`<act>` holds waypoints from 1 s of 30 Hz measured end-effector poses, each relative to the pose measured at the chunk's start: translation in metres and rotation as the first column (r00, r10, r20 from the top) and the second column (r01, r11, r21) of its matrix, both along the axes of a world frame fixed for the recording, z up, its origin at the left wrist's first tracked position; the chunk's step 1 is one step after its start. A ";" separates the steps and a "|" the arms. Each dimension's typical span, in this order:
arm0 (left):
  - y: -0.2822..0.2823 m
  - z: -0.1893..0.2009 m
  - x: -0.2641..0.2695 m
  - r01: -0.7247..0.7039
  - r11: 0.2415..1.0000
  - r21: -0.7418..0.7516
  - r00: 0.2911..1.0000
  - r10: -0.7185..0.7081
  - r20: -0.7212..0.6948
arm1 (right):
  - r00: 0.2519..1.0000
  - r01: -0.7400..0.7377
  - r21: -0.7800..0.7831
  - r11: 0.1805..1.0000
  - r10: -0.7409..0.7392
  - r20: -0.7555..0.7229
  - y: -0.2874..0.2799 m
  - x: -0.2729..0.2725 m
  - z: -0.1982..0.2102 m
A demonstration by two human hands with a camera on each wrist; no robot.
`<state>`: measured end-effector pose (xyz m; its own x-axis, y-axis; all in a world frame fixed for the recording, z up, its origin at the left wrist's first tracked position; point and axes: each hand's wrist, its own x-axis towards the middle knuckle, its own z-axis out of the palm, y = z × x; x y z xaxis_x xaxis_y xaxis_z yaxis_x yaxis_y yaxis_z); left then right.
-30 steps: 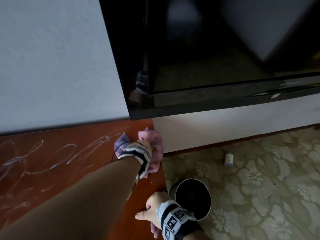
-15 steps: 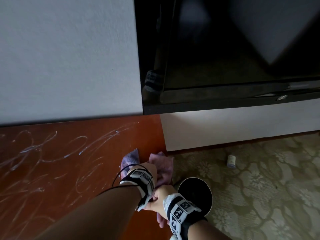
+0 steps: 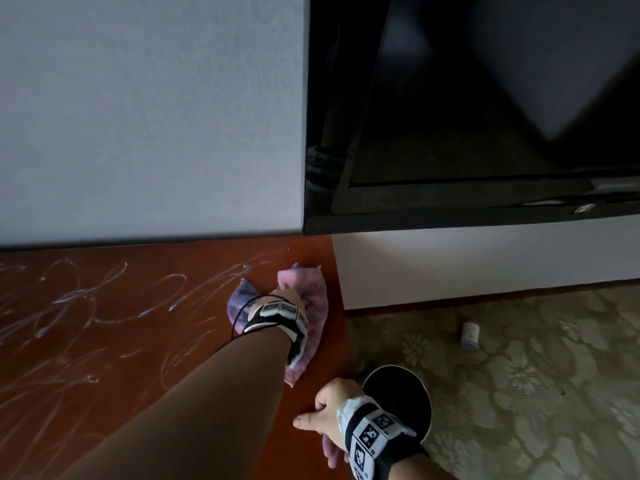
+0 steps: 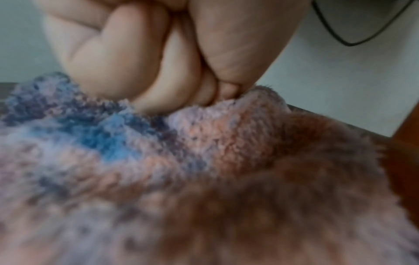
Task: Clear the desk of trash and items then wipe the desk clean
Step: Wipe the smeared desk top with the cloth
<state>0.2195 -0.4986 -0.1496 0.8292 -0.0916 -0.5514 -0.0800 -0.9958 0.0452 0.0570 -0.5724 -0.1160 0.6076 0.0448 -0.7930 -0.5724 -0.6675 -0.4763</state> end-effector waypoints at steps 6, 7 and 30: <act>-0.013 0.016 0.064 0.165 0.984 0.066 0.986 -0.166 0.015 | 0.989 -0.147 -0.079 0.986 0.145 -0.036 -0.006 0.015 -0.009; -0.015 0.016 0.074 0.175 0.982 0.067 0.984 -0.177 0.035 | 0.988 -0.148 -0.060 0.987 0.145 -0.045 -0.006 0.016 -0.013; 0.024 -0.002 0.080 0.372 0.863 0.341 0.927 -0.366 -0.085 | 1.000 0.022 0.058 0.998 -0.022 0.005 -0.002 -0.003 -0.008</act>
